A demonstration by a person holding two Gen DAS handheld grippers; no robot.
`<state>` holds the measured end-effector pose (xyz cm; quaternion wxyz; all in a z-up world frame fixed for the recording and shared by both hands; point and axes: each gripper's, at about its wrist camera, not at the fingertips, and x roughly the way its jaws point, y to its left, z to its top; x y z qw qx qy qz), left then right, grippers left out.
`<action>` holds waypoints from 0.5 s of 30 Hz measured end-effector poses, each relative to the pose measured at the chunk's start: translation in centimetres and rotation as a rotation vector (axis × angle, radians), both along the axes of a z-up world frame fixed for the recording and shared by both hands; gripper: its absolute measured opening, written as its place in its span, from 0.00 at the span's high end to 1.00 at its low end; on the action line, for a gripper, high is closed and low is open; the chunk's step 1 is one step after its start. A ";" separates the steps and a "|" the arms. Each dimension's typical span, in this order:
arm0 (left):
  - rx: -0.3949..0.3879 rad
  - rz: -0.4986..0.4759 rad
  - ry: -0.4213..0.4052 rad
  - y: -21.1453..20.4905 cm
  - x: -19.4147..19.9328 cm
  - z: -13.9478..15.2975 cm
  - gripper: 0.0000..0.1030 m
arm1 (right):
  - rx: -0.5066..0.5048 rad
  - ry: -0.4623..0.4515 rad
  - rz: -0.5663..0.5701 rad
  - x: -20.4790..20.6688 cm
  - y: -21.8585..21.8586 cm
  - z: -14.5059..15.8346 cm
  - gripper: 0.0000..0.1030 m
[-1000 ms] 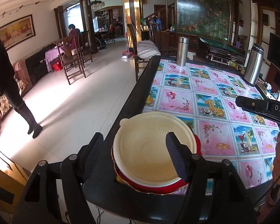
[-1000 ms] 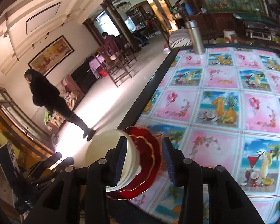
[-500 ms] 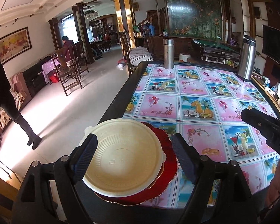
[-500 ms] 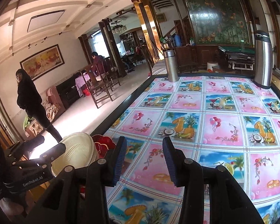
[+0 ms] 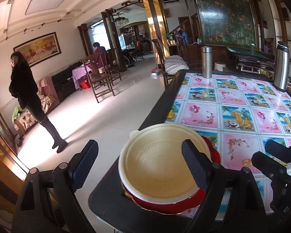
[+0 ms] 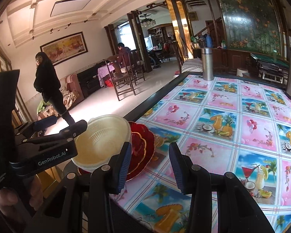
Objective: Organize plates and bowls
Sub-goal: 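Open both grippers and pull them back from the stack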
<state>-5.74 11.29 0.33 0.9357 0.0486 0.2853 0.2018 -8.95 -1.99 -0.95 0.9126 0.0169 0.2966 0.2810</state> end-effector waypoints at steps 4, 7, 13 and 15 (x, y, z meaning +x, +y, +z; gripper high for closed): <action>-0.019 0.015 -0.022 1.3 -0.5 0.3 0.02 | -0.029 -0.016 0.041 -0.8 1.7 -0.2 0.58; -0.039 0.024 -0.060 2.1 -1.2 0.6 0.00 | -0.036 -0.015 0.053 -1.0 2.3 -0.3 0.58; -0.060 0.041 -0.112 3.1 -1.9 1.0 0.00 | -0.034 -0.018 0.059 -1.0 2.6 -0.1 0.58; -0.069 0.054 -0.118 3.5 -2.0 1.1 0.00 | -0.035 -0.018 0.061 -1.0 2.7 -0.1 0.58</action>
